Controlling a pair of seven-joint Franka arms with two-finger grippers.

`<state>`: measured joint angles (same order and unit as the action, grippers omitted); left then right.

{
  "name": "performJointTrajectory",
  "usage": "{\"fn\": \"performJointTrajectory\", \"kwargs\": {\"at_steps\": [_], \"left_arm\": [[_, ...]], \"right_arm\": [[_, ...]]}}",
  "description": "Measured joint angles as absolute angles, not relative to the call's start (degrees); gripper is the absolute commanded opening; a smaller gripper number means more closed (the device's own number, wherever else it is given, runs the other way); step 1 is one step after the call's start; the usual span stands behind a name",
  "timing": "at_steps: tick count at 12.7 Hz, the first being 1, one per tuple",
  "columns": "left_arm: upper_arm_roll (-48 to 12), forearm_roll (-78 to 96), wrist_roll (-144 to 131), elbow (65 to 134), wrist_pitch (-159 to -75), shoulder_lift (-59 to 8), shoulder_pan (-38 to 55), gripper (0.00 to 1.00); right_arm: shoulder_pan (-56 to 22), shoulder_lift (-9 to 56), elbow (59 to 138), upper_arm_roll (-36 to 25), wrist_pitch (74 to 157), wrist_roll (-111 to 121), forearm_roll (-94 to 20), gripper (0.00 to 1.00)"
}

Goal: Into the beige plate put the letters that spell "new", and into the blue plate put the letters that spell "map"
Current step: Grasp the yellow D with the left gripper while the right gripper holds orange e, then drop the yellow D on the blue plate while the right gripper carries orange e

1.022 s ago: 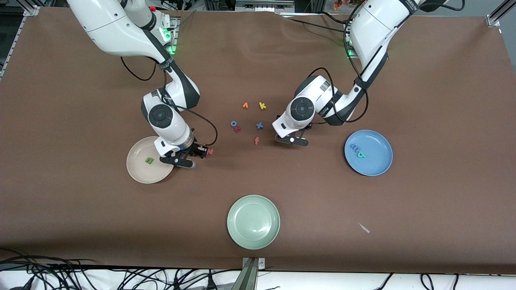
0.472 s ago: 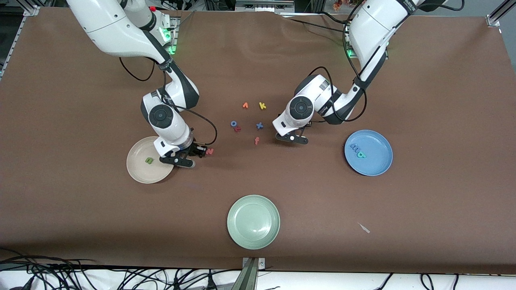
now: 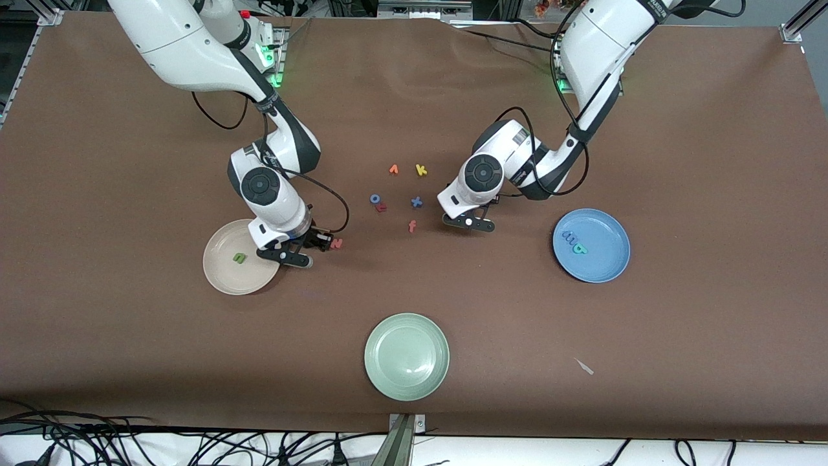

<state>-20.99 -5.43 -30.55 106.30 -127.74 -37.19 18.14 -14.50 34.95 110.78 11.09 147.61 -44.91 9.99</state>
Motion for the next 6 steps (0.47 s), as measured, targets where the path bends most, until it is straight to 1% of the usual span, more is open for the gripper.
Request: {"fn": "performJointTrajectory", "kwargs": {"at_steps": [2, 6], "left_arm": [[-20.7, -5.6, -29.3, 105.3, -126.6, -36.2, 17.3, 0.21], [-20.4, -5.7, -18.9, 101.3, -114.8, -32.6, 10.4, 0.2]], "right_arm": [[-14.7, 34.9, 111.0, 11.8, 147.6, -46.4, 10.0, 0.47], [-15.0, 34.9, 111.1, 12.0, 147.6, -47.0, 10.0, 0.47]]}}
